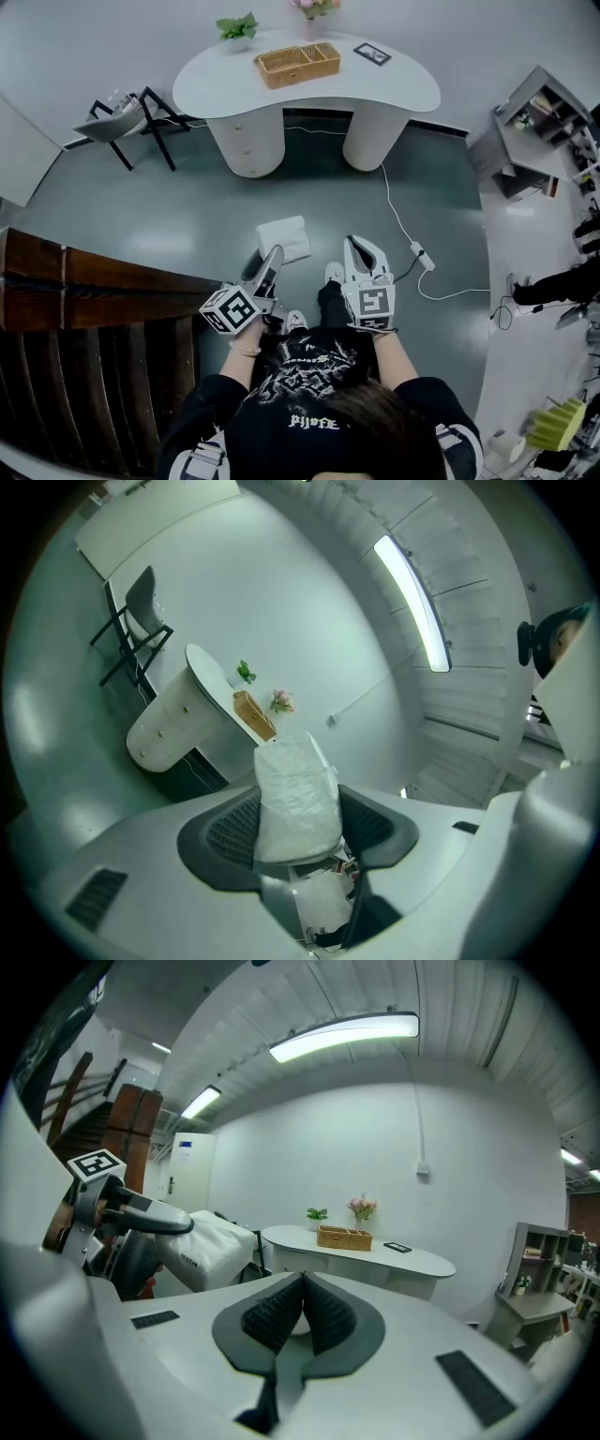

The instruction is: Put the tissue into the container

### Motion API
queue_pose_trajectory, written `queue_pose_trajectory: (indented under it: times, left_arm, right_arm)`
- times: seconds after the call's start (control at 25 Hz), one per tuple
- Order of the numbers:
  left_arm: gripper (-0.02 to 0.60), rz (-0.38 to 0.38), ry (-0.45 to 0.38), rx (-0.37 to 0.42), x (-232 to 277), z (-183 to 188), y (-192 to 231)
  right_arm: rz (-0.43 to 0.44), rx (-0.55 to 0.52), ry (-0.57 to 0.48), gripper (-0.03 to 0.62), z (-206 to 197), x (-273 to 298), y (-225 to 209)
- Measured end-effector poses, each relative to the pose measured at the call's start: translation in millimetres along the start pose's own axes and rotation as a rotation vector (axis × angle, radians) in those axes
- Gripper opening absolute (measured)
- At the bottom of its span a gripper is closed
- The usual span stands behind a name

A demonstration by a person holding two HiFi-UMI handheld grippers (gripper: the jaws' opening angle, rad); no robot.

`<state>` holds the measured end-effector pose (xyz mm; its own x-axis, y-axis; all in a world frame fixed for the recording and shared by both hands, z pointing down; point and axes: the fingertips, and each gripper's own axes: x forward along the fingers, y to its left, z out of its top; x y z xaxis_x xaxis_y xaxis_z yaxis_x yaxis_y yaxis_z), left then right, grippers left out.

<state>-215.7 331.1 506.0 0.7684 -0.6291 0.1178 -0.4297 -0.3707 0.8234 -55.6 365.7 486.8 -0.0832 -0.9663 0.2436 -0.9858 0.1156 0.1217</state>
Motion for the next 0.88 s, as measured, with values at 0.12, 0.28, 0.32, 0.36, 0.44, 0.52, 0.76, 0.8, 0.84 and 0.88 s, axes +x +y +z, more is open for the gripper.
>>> queue_pose_trajectory:
  times: [0.12,0.28,0.32,0.36,0.44,0.52,0.76,0.8,0.84,0.88]
  left_arm:
    - [0.261,0.007,0.011,0.003,18.9,-1.0,-1.2]
    - [0.261,0.006,0.021,-0.004,48.8,1.1,-4.4]
    - [0.261,0.01,0.02,-0.006,57.7,2.3,-5.1]
    - [0.261,0.015,0.019,-0.006,67.5,3.6,-5.8]
    - [0.261,0.026,0.013,-0.002,87.4,6.2,-6.6]
    - [0.261,0.043,0.003,-0.001,104.5,7.4,-4.3]
    - [0.261,0.069,-0.074,-0.032,160.8,21.3,-4.0]
    - [0.261,0.075,-0.085,-0.034,169.6,23.7,-3.9]
    - [0.261,0.079,-0.095,-0.035,178.4,25.8,-4.2]
    - [0.261,0.081,-0.103,-0.036,187.2,27.5,-5.1]
  right_arm:
    - [0.011,0.01,0.013,0.023,-11.5,14.3,-18.0]
    - [0.012,-0.01,0.034,0.024,-10.5,42.1,-48.5]
    - [0.015,-0.016,0.035,0.023,-9.2,49.4,-56.5]
    - [0.018,-0.012,0.033,0.023,-7.8,56.6,-64.9]
    - [0.02,0.006,0.023,0.023,-4.6,70.9,-82.2]
    - [0.026,0.003,0.012,0.023,-2.6,84.5,-96.8]
    - [0.032,-0.021,-0.008,0.023,5.9,130.8,-148.7]
    - [0.042,-0.016,-0.012,0.023,7.3,138.9,-155.2]
    - [0.056,-0.017,-0.016,0.023,8.8,146.6,-161.1]
    - [0.072,-0.026,-0.022,0.023,10.5,153.7,-166.3]
